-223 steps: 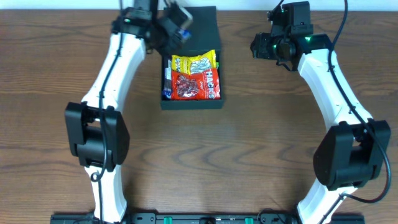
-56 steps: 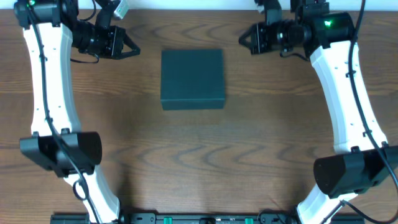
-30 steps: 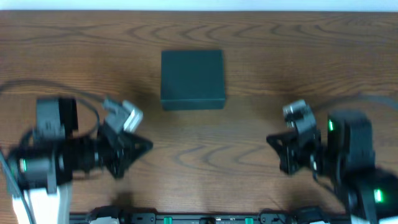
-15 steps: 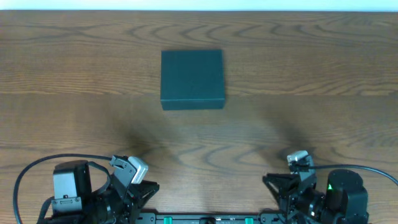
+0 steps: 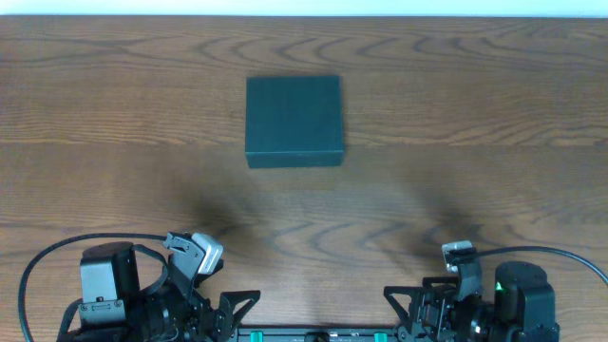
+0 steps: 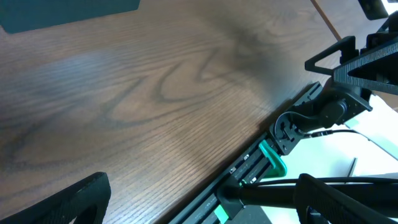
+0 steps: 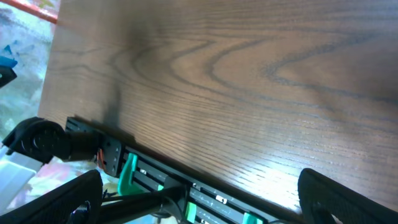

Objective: Pack container

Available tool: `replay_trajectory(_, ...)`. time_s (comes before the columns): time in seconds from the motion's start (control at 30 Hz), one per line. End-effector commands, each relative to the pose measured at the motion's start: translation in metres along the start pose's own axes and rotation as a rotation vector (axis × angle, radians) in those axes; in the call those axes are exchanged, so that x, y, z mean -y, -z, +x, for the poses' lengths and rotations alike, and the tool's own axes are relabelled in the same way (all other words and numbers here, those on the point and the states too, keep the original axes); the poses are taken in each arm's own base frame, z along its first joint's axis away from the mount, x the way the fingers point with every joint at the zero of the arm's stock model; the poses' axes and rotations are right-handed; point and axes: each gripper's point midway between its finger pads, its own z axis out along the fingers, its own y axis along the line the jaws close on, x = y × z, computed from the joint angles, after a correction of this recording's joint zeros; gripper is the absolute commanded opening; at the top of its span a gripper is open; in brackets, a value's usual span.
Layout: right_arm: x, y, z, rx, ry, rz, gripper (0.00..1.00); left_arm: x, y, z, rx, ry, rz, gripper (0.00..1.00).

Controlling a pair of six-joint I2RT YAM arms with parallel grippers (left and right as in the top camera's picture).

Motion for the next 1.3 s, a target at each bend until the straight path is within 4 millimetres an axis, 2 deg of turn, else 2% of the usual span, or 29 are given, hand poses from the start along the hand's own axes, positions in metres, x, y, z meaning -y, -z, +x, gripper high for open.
replay_trajectory(0.0, -0.002, 0.0, 0.002, -0.005, -0.017, -0.013, 0.99, 0.001, 0.0, 0.0, 0.004, 0.014, 0.006, 0.95)
replay_trajectory(0.13, -0.002, 0.0, 0.002, -0.005, -0.017, -0.013, 0.99, 0.0, 0.0, 0.001, 0.001, 0.014, -0.002, 0.95)
replay_trajectory(0.27, -0.002, 0.0, 0.002, -0.005, -0.017, -0.013, 0.99, -0.024, 0.001, 0.003, -0.024, -0.006, -0.135, 0.95)
replay_trajectory(0.3, -0.002, 0.0, 0.002, -0.005, -0.017, -0.013, 0.99, -0.031, 0.002, -0.003, -0.008, -0.032, -0.171, 0.95)
replay_trajectory(0.37, -0.002, 0.0, 0.002, -0.005, -0.017, -0.013, 0.99, -0.054, 0.009, -0.034, 0.086, -0.144, -0.3, 0.95)
replay_trajectory(0.43, -0.002, 0.0, 0.002, -0.005, -0.017, -0.013, 0.99, -0.071, 0.019, -0.054, 0.146, -0.192, -0.409, 0.95)
replay_trajectory(0.5, -0.002, 0.0, 0.002, -0.005, -0.017, -0.013, 0.99, -0.089, 0.03, -0.068, 0.201, -0.145, -0.526, 0.95)
replay_trajectory(0.57, -0.002, 0.0, 0.002, -0.005, -0.017, -0.013, 0.99, -0.108, 0.046, -0.073, 0.266, -0.009, -0.655, 0.95)
replay_trajectory(0.63, -0.002, 0.0, 0.002, -0.005, -0.017, -0.013, 0.99, -0.128, 0.061, -0.069, 0.315, 0.139, -0.781, 0.95)
replay_trajectory(0.7, -0.002, 0.0, 0.002, -0.005, -0.017, -0.013, 0.99, -0.136, 0.061, -0.062, 0.322, 0.153, -0.819, 0.95)
replay_trajectory(0.93, -0.002, 0.0, 0.002, -0.005, -0.017, -0.013, 0.99, -0.161, 0.037, -0.04, 0.433, 0.098, -0.83, 0.95)
replay_trajectory(1.07, -0.002, 0.0, 0.002, -0.005, -0.017, -0.013, 0.99, -0.175, 0.022, -0.029, 0.518, 0.125, -0.817, 0.95)
replay_trajectory(1.27, -0.002, 0.0, 0.002, -0.005, -0.017, -0.013, 0.99, -0.187, 0.009, -0.017, 0.559, 0.129, -0.811, 0.95)
